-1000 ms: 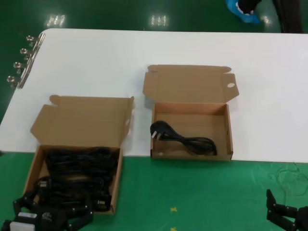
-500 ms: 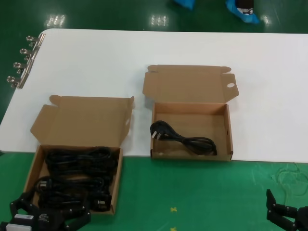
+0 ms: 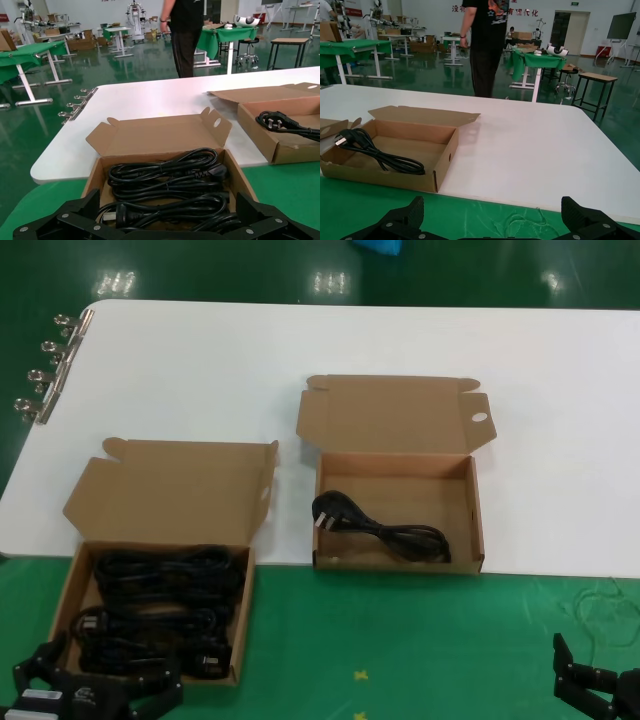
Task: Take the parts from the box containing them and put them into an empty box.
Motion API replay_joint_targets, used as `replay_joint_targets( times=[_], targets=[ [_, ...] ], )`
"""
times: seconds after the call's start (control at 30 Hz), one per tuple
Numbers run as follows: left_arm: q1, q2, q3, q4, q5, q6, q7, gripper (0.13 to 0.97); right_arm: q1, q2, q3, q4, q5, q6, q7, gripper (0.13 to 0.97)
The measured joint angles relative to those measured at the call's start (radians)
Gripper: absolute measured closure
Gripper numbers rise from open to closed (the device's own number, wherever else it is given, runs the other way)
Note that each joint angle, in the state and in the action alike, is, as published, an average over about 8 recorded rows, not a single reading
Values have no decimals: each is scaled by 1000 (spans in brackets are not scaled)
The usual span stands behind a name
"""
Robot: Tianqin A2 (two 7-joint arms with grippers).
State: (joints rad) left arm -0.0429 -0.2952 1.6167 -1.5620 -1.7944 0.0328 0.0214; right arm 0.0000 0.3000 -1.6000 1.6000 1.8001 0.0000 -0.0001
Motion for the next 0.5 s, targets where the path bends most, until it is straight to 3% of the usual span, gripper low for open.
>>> replay_joint_targets(
  times=[0.5],
  targets=[
    [16,-2,-6,-15,-2,-13,-8,132,0,0,0,0,0,0,0,129]
  ],
)
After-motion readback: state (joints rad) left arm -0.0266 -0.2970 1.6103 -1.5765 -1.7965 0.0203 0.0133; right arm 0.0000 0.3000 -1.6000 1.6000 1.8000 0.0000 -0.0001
